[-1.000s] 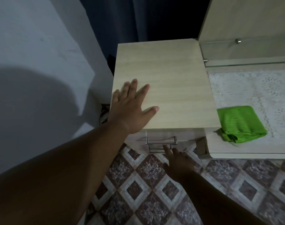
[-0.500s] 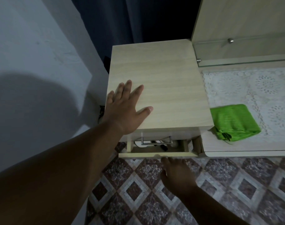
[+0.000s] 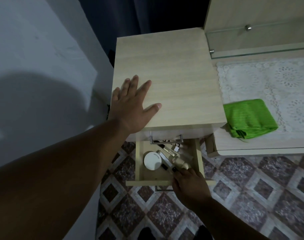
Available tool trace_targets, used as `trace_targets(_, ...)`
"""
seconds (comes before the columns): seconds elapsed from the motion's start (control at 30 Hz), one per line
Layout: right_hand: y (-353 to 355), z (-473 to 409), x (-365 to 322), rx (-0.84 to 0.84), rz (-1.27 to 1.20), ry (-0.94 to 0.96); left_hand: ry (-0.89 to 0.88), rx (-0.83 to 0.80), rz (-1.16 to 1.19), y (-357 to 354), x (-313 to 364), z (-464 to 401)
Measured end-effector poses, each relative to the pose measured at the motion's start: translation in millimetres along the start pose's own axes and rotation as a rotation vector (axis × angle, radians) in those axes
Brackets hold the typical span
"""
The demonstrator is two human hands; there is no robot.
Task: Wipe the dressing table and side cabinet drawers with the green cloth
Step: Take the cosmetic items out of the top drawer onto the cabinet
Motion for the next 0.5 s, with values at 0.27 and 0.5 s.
trace_targets(0.27,-23,26,-3,-0.085,-0.034,0.025,-0.004,0.003,-0.009,0,0,0)
trace_targets(0.5,-28,31,-4,-0.113,-0.111,0.027,0.001,-0.005,0.0,0,2,1)
Point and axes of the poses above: each hand's wrist, its own z-axis away from the middle knuckle, its own y-axis out of the back of the hand, x = y × z, the point moved 3 cm from there along -z, towards the middle knuckle, and after that the axes turned 4 degrees about x, right-handed, at the moved point
